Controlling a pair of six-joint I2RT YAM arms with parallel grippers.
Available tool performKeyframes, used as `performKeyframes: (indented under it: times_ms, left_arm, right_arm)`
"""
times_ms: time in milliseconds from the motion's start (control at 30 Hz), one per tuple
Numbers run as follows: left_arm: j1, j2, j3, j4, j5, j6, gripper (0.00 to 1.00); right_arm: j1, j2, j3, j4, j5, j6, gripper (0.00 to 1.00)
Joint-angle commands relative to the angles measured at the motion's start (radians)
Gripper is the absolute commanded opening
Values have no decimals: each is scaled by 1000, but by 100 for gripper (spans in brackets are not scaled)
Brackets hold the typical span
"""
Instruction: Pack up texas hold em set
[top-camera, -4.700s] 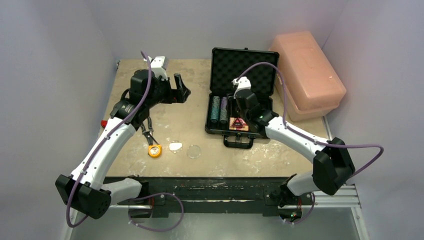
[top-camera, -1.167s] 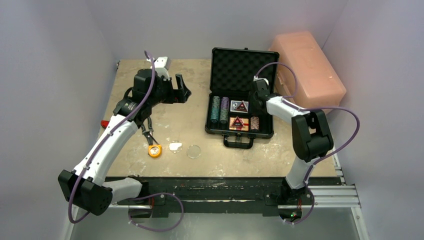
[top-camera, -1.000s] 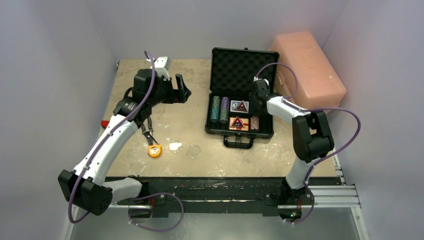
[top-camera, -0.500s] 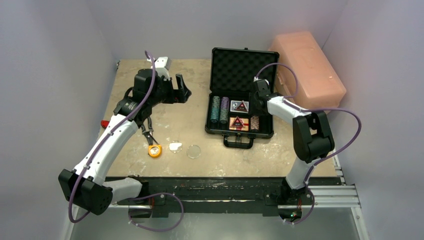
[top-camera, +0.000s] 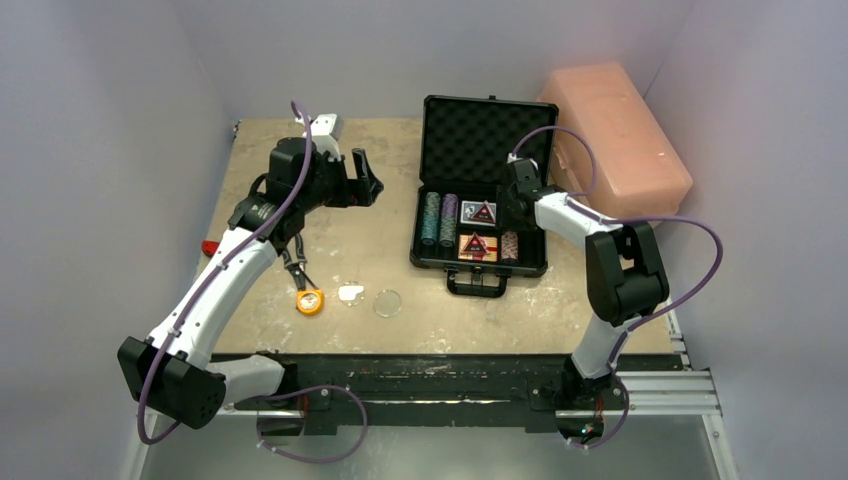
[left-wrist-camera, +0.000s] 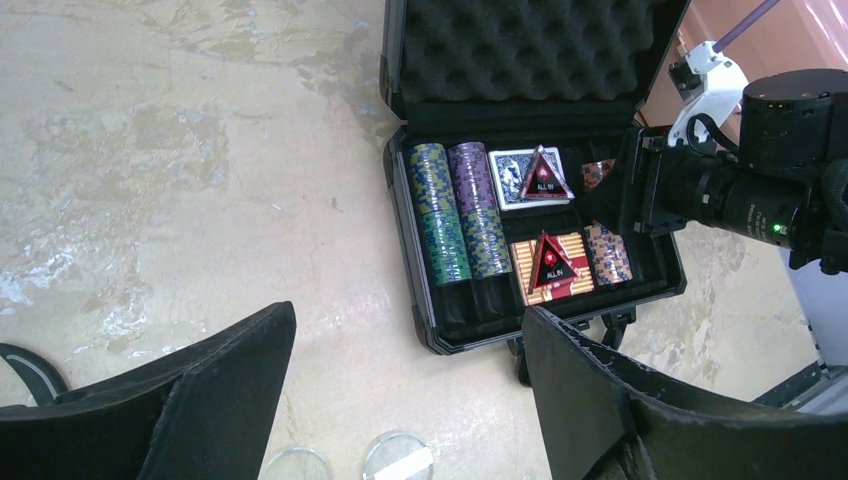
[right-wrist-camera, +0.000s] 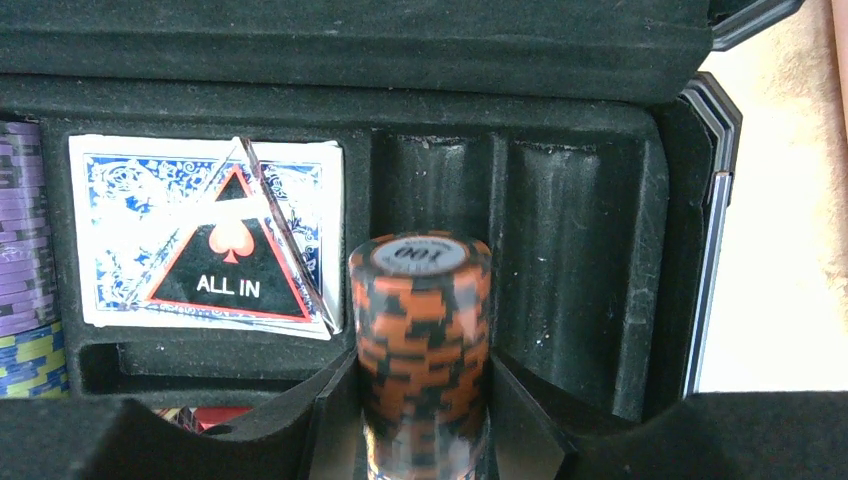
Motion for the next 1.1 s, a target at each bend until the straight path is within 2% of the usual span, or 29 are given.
performKeyframes:
  times_ms: [0,67,133,767,967,1067]
  left_arm:
    - [7,-1,17,23,11,26,83]
    - [7,-1,17,22,11,27,83]
    - [7,-2,17,23,11,28,83]
    - [7,-4,18,14,-15,40,83]
    - [9,-6,17,10,-37,52,85]
    - [9,-9,14,6,-61,61,88]
  right_arm:
    - [-2,-34,18,5,21,20,54]
    - [-1,-37,18,3,23,22,63]
    - [-2,-40,20,0,24,24,67]
    - [-1,-180,67,-75,51,12,73]
    - [-2,-280,51,-67,6,12,79]
    - [-2,-324,46,-61,-31,11,87]
